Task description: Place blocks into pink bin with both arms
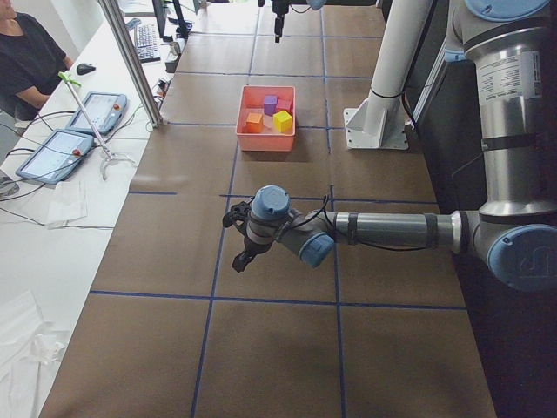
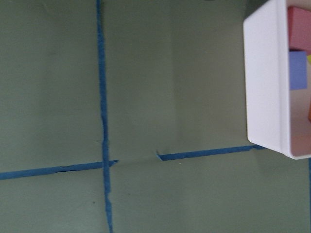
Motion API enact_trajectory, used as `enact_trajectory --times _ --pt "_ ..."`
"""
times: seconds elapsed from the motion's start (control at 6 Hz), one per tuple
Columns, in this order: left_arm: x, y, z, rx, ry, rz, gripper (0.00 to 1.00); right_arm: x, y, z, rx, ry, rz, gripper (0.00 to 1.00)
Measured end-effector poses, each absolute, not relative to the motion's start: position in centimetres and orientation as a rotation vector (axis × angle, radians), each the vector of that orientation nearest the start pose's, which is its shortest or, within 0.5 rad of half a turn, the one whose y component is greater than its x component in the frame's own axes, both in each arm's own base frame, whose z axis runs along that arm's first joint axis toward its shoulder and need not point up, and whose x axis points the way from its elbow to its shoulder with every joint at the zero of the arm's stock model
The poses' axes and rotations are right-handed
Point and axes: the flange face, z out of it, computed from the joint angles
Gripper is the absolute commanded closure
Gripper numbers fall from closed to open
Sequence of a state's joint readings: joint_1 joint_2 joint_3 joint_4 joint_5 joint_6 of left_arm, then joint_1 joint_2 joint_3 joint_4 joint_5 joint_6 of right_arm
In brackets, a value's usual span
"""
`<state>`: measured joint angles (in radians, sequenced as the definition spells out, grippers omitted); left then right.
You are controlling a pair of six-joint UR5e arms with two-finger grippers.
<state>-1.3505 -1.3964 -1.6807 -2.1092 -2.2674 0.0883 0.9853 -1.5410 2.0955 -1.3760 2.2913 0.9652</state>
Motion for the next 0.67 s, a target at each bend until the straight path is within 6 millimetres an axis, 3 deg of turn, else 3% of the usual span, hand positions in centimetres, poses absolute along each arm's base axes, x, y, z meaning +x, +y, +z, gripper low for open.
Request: enact_trajectory --times 0.17,0.33,0.67 --pt "-0.1 -46.4 62.5 0.312 0.754 0.35 0.0 -17.0 -42.1 40.5 0.049 -0.956 0.016 0.0" --pt "-3.0 -48.3 60.6 0.243 0.807 0.251 0.0 -14.1 -41.6 44.1 0.073 -0.919 -0.045 0.0" --pt "-5.3 -48.7 57.6 0.181 0.845 0.167 0.0 -8.8 -40.4 50.1 0.109 -0.856 -0.137 0.0"
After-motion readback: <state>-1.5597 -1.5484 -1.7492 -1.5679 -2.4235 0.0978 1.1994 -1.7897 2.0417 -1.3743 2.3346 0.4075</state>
